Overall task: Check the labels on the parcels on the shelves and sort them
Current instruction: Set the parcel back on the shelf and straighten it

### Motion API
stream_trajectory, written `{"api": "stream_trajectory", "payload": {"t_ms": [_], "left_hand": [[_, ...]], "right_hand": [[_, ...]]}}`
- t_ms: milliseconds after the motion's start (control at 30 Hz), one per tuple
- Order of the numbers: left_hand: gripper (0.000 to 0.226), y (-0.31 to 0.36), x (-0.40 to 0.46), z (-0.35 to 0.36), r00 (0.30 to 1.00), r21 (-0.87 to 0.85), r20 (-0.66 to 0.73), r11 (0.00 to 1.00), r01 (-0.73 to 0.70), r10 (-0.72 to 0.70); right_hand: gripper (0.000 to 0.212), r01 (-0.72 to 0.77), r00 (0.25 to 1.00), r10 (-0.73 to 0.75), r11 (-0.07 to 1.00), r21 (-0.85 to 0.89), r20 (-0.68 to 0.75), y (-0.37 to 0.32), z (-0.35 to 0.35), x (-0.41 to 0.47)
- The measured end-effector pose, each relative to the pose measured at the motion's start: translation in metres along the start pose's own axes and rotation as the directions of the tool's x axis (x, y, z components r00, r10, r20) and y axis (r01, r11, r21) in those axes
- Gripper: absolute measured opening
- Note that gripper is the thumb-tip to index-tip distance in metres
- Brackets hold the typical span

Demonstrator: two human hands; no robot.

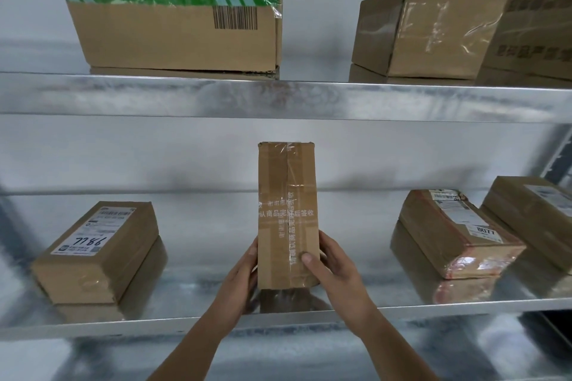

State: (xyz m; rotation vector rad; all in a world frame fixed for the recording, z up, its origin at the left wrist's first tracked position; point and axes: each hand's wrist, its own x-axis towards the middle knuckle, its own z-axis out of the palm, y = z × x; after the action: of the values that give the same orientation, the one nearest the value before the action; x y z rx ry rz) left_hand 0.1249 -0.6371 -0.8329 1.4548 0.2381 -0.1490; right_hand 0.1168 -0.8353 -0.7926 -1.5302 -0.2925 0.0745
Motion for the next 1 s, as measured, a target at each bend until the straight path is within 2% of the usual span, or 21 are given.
{"api": "stream_trajectory", "payload": {"t_ms": [67, 200, 267, 367, 500, 567, 600, 633, 700, 733, 800, 867, 933, 1000], "left_hand": [[0.063, 0.000, -0.003, 0.000, 1.000, -0.054, 0.016, 0.998, 0.012, -0.011], [0.064, 0.001, -0.011, 0.000, 0.991, -0.018, 0.088, 0.995, -0.098, 0.100], [0.072, 0.002, -0.013, -0.002, 0.971, 0.002, 0.152, 0.983, -0.186, 0.184], [0.092, 0.002, -0.016, -0.006, 0.945, -0.035, 0.222, 0.971, -0.238, 0.239], [0.093, 0.003, -0.015, -0.008, 0.934, -0.070, 0.240, 0.965, -0.254, 0.264], [0.085, 0.004, -0.017, -0.009, 0.951, -0.115, 0.202, 0.970, -0.213, 0.233], [0.073, 0.005, -0.017, -0.010, 0.959, -0.148, 0.181, 0.970, -0.194, 0.219], [0.060, 0.006, -0.018, -0.011, 0.964, -0.187, 0.169, 0.967, -0.172, 0.204], [0.052, 0.008, -0.021, -0.013, 0.975, -0.264, 0.163, 0.959, -0.107, 0.154], [0.052, 0.009, -0.021, -0.015, 0.978, -0.311, 0.166, 0.948, -0.069, 0.126], [0.052, 0.009, -0.021, -0.019, 0.982, -0.392, 0.164, 0.920, -0.026, 0.097], [0.050, 0.009, -0.018, -0.023, 0.984, -0.436, 0.141, 0.899, -0.042, 0.114], [0.047, 0.006, -0.014, -0.025, 0.989, -0.448, 0.094, 0.892, -0.061, 0.115], [0.039, 0.004, -0.009, -0.024, 0.993, -0.464, 0.021, 0.881, -0.096, 0.119]], "right_hand": [[0.057, -0.010, 1.000, 0.010, 1.000, -0.001, -0.010, 0.001, 0.001, 0.000], [0.067, -0.028, 0.999, 0.030, 0.999, 0.031, -0.039, 0.002, 0.003, 0.001], [0.062, -0.015, 0.999, 0.017, 0.999, 0.041, -0.040, 0.003, 0.003, 0.001], [0.055, -0.004, 0.999, 0.006, 0.998, 0.064, -0.043, 0.004, 0.004, -0.001], [0.050, -0.008, 0.999, 0.011, 0.998, 0.069, -0.044, 0.003, 0.005, -0.004], [0.041, -0.060, 0.996, 0.065, 0.995, 0.083, -0.059, 0.000, 0.008, -0.004], [0.041, -0.098, 0.992, 0.104, 0.993, 0.069, -0.077, -0.001, 0.008, -0.003], [0.041, -0.124, 0.987, 0.127, 0.992, 0.029, -0.103, 0.000, 0.008, -0.001], [0.039, -0.138, 0.983, 0.132, 0.990, -0.041, -0.124, 0.005, 0.009, 0.003], [0.052, -0.143, 0.984, 0.138, 0.989, -0.043, -0.111, 0.008, 0.008, 0.006], [0.091, -0.219, 0.973, 0.219, 0.976, -0.003, -0.068, 0.012, 0.008, 0.011], [0.102, -0.257, 0.966, 0.257, 0.966, 0.005, -0.022, 0.011, 0.010, 0.015], [0.096, -0.256, 0.966, 0.256, 0.967, -0.006, -0.025, 0.011, 0.008, 0.015], [0.076, -0.212, 0.975, 0.209, 0.976, -0.038, -0.079, 0.010, 0.007, 0.012]]}}
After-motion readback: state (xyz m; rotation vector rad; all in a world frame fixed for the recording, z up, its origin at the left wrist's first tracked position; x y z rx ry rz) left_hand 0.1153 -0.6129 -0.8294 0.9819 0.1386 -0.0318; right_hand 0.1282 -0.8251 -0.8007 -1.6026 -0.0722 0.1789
